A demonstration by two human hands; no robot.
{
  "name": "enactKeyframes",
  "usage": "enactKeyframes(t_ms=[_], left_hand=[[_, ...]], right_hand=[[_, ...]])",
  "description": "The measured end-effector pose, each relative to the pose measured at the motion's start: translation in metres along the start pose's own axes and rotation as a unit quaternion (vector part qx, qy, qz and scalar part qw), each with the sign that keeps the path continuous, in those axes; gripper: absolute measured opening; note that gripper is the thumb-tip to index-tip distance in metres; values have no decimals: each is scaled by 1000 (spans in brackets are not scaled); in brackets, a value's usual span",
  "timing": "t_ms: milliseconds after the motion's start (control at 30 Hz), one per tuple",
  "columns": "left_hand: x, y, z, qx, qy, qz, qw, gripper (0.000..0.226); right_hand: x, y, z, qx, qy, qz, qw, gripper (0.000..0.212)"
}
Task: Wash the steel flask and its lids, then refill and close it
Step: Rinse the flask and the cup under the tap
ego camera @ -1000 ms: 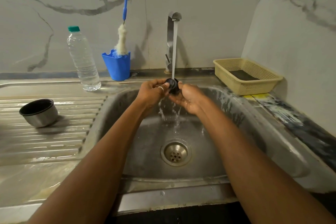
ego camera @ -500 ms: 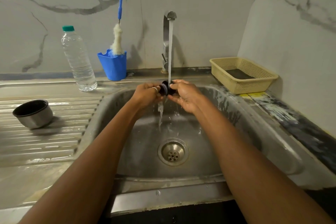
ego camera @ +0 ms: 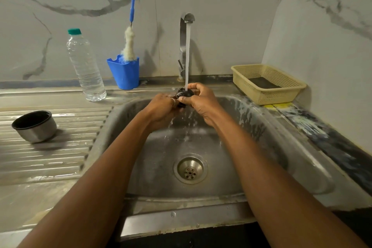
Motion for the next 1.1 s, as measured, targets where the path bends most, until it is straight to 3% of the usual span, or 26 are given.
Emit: enactKeyframes(t_ms=[167, 333, 567, 633, 767, 900, 1100], left_hand=[[2, -5, -6, 55, 1, -23, 998, 30], [3, -3, -25, 130, 54, -31, 990, 25], [41, 43, -30, 233, 111, 57, 964, 36], [56, 60, -29, 219, 123, 78, 965, 42], [80, 73, -22, 201, 99, 70, 972, 53], [89, 71, -10, 214, 70, 67, 972, 47], [96, 69, -2, 266, 8, 97, 959, 60]], right_hand=[[-3, -8, -1, -40, 14, -43, 998, 30], [-5, -8, 4, -151, 25, -55, 987, 36], [7, 2, 16, -166, -6, -54, 985, 26], [10, 4, 17, -150, -11, -50, 987, 28], [16, 9, 21, -124, -16, -44, 991, 30], [21, 13, 17, -104, 1, -28, 994, 12], [25, 18, 15, -81, -7, -9, 997, 18]])
Point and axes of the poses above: each hand's wrist, its own x-axis towards the middle knuckle, its own z-axis out of the palm, y = z × x, the point moved 8 cm from there along x, towards the middle knuckle, and after that the axes turned 8 degrees about z, right-handed, at the moved point
